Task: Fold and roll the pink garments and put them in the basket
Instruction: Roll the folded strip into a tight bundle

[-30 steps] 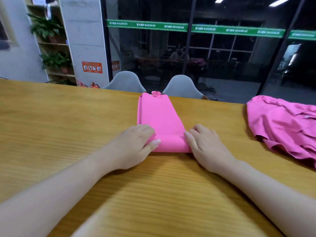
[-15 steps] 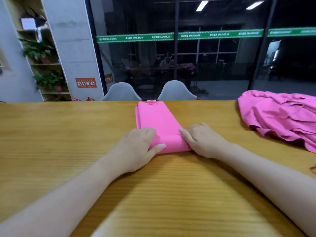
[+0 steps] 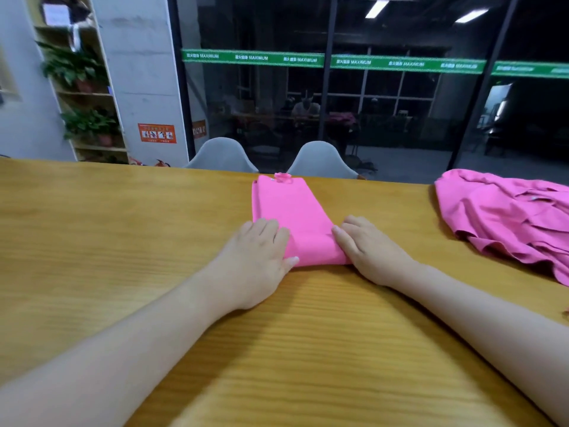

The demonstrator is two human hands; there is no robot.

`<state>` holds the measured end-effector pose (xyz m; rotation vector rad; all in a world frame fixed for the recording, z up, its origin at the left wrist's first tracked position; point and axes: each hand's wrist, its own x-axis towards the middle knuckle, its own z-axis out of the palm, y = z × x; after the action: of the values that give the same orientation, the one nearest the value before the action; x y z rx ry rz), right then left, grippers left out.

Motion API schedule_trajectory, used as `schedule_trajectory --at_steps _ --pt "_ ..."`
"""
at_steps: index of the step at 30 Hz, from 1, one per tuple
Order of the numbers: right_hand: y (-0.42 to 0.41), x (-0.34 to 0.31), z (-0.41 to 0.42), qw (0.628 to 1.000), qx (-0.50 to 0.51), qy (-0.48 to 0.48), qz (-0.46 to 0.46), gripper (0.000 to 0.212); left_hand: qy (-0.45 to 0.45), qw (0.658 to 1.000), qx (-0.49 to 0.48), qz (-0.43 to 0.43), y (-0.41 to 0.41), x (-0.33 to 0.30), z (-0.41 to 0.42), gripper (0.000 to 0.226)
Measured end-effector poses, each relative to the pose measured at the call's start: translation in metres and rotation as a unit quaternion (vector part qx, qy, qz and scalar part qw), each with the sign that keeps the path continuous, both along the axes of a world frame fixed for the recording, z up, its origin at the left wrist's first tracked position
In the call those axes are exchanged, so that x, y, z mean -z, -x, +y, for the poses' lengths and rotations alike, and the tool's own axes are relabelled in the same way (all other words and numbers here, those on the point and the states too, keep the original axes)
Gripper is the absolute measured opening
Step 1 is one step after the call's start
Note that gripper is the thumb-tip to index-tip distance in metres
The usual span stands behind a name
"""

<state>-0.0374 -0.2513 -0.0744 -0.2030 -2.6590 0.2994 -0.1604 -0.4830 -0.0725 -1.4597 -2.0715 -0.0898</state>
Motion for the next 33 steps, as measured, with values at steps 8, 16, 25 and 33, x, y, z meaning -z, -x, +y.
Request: schedule_trajectory --at_steps 8,16,25,33 --pt "-0.009 0.006 -0.006 0.989 0.043 -0.14 0.012 0.053 0.033 0.978 -0.01 -0.207 0.018 -0.017 0.012 0.059" --pt "-0.003 0.0 -0.013 0.993 0.004 -0.111 0.036 0.053 0.072 0.988 -0.036 -0.133 0.008 -0.022 0.004 0.067" --pt "-0.006 -0.008 -0.023 0.999 0.023 -0.027 -0.014 0.054 0.07 0.99 -0.003 -0.126 0.009 -0.021 -0.001 0.061" --pt "-0.029 0.004 -0.045 0.984 0.093 -0.148 0.028 0.055 0.118 0.924 0.003 -0.364 0.014 -0.032 0.0 0.054"
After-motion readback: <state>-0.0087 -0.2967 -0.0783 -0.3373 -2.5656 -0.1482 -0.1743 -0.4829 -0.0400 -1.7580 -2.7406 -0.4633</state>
